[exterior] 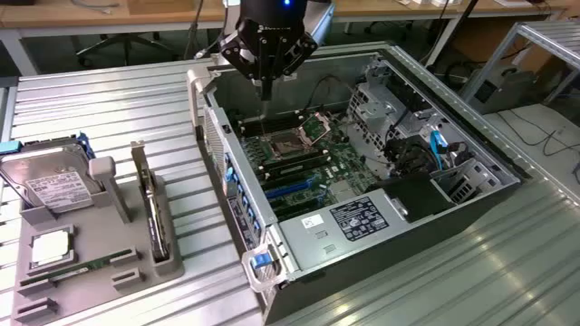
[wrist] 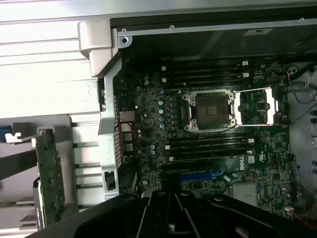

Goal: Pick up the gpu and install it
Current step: 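Reach for the gpu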

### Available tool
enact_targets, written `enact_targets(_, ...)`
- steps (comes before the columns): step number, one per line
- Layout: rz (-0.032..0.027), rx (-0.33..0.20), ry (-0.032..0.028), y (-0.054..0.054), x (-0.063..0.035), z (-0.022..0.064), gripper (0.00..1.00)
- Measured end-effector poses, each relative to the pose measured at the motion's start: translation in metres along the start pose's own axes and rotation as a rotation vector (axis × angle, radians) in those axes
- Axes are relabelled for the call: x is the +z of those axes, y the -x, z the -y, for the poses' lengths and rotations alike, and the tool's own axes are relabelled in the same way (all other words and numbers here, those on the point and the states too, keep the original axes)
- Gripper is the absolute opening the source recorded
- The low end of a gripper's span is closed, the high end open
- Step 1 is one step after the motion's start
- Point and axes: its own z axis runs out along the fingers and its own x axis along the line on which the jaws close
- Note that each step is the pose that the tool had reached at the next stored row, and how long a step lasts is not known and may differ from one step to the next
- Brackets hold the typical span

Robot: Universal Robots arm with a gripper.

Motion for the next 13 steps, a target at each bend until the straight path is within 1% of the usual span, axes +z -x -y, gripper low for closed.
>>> enact_targets(13,0.0,0.0,0.0,-0.0001,0.0,0.0,0.11)
